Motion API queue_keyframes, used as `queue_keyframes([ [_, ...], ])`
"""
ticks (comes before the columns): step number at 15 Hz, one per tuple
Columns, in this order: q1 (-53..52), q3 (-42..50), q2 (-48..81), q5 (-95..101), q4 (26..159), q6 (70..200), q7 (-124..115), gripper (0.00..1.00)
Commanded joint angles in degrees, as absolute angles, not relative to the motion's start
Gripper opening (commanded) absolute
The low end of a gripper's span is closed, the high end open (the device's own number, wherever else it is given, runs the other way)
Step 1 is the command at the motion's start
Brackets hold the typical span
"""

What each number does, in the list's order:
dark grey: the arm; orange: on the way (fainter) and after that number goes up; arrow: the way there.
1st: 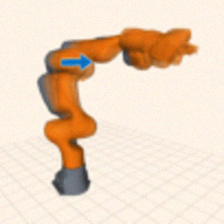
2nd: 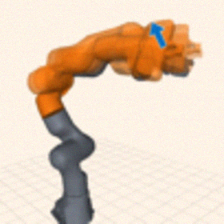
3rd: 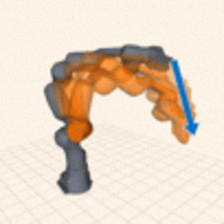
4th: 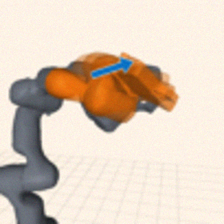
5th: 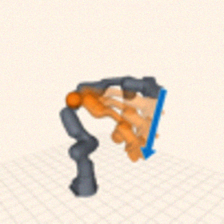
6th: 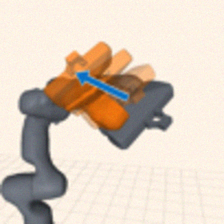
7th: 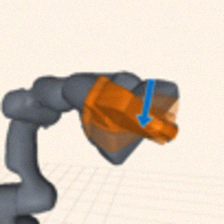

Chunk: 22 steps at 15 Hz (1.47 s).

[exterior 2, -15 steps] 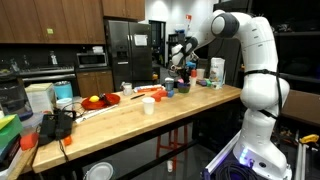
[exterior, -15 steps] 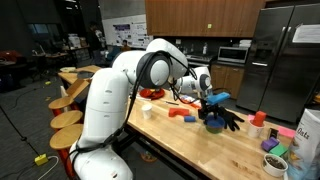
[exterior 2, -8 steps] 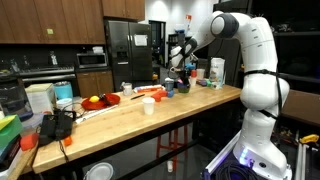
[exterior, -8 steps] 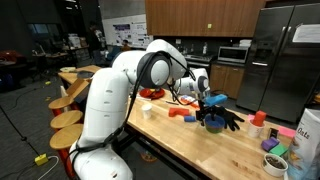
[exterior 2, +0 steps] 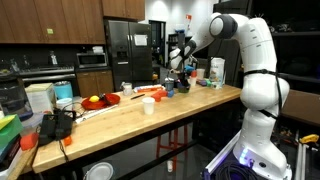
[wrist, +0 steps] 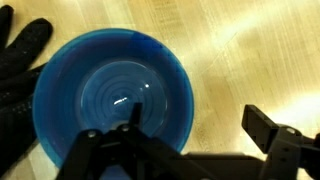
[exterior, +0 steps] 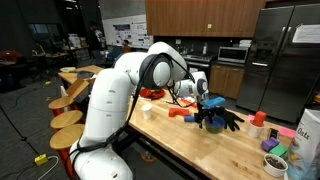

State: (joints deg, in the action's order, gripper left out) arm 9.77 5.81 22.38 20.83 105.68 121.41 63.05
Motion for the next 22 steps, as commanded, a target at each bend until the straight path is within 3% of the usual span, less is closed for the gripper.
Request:
queue_keyframes([
  [1,10.2,5.1,23.0,19.9,105.1,121.2,63.9,1.00],
  [3,10.3,5.0,23.2,19.8,105.2,121.4,63.9,0.99],
  [4,10.3,5.0,23.2,19.8,105.2,121.5,63.7,0.74],
  [6,10.2,4.9,23.1,19.6,105.4,121.7,63.5,0.71],
  [15,10.2,4.9,23.1,19.9,104.9,121.4,64.1,0.02],
  [22,10.3,5.7,21.7,21.3,103.9,122.6,64.1,0.02],
])
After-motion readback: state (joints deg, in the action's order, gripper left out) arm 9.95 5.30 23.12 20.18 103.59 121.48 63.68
